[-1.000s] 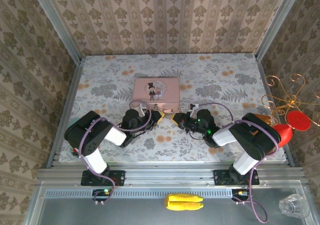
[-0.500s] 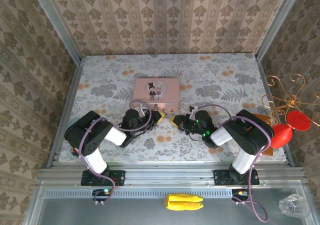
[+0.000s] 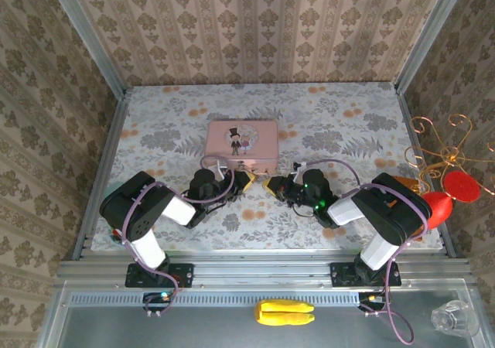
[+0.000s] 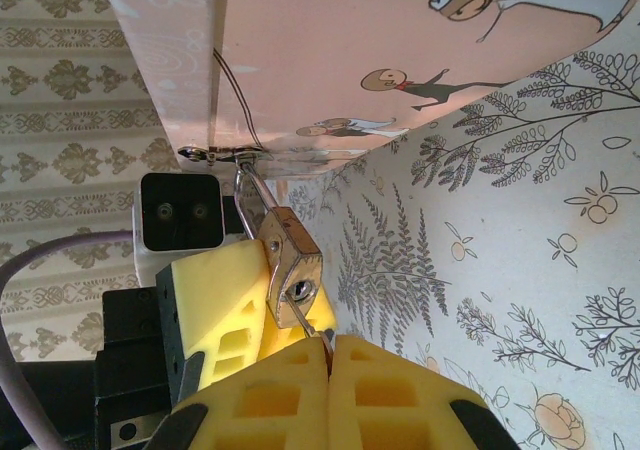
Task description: Unlock the padlock with the key
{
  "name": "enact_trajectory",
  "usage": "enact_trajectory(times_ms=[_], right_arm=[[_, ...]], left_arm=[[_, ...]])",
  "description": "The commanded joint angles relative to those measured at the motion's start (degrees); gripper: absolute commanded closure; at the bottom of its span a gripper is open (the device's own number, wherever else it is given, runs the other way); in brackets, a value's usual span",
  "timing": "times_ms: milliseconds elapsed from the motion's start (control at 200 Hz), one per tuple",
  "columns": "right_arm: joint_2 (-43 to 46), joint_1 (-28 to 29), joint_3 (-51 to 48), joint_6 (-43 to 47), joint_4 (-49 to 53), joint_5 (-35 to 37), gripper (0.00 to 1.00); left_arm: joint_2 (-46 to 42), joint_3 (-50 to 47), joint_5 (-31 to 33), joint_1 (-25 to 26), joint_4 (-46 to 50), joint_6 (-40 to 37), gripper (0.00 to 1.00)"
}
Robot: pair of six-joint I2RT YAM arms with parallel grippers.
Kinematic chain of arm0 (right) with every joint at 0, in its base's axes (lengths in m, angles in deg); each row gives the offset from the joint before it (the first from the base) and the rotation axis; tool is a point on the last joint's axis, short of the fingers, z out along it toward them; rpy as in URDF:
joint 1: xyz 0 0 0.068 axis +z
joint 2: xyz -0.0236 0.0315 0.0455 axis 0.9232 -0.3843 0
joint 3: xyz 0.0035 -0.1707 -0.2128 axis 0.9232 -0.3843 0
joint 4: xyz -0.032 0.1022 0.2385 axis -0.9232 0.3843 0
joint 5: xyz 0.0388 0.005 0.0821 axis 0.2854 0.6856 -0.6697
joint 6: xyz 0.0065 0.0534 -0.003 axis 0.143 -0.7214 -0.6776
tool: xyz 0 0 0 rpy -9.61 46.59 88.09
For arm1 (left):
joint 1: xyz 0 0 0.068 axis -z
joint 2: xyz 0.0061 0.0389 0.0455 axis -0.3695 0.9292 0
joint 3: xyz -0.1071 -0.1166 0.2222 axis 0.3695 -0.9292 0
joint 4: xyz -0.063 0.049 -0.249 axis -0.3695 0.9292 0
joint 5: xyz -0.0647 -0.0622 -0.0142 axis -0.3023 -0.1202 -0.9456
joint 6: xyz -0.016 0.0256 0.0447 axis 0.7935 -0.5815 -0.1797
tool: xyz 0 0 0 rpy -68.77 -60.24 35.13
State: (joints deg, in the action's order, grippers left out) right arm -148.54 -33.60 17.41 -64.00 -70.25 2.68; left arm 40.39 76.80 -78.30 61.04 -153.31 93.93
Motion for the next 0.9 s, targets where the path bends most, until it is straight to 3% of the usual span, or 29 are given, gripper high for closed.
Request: enact_trajectory(times_ms=[0, 895], right_arm=[[-0.85, 0.3, 1.68, 0.28, -1.38, -0.42, 1.0], [-3.23, 0.04, 3.8, -2.36, -4.19, -2.15, 1.0]], left_arm=[[-0.63, 2.69, -2.28, 1.05, -6.25, -1.9, 1.0], [-0.18, 2.61, -2.76, 1.77, -6.26, -1.2, 1.0]])
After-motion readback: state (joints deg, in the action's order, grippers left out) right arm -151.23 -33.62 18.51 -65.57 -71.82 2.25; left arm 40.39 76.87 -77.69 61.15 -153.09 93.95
